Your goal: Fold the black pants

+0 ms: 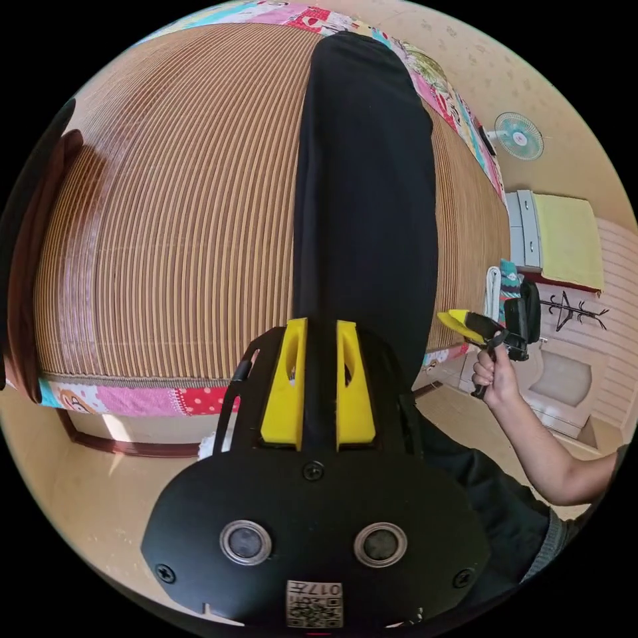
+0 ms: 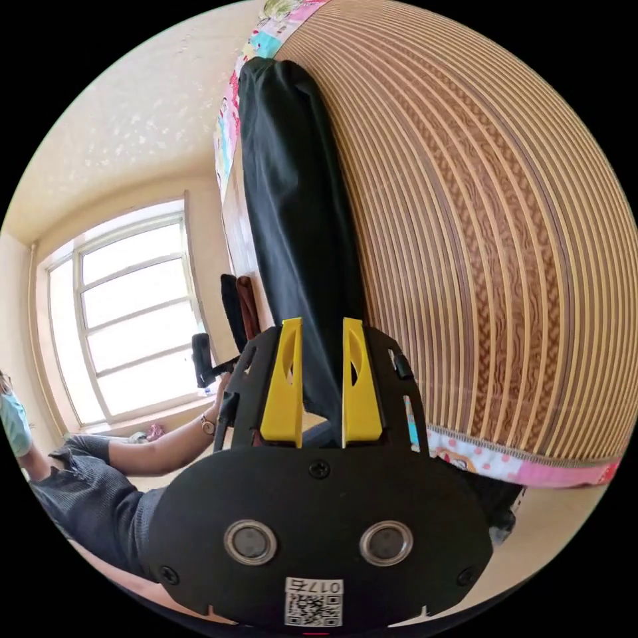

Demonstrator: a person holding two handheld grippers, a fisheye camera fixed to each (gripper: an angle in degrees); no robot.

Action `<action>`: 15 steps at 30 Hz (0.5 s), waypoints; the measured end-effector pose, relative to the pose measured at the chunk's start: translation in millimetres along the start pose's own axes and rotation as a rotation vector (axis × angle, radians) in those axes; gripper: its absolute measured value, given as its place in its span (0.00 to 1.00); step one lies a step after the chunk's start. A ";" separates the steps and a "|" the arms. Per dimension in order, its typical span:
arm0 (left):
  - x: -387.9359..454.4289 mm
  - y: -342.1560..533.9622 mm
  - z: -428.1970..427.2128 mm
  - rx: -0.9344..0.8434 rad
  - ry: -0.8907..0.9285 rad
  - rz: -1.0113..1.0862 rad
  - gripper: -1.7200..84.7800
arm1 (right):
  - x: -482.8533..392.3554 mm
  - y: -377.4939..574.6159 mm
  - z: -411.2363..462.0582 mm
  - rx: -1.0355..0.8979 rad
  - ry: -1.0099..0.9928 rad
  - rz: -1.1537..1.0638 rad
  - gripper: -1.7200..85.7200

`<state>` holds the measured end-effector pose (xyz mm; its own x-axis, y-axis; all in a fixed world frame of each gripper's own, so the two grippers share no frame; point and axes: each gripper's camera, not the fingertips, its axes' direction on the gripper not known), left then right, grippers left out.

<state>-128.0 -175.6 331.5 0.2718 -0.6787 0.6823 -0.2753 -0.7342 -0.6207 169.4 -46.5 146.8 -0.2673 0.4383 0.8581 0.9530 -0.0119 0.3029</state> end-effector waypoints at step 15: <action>58.0 -9.4 37.5 -0.163 -0.180 0.224 0.04 | -12.7 -58.9 47.4 -0.063 -0.078 -0.037 0.06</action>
<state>-75.1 -208.7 362.4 0.3429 -0.8259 0.4475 -0.4864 -0.5637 -0.6676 123.5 -8.7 98.4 -0.2882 0.5080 0.8117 0.9311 -0.0493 0.3615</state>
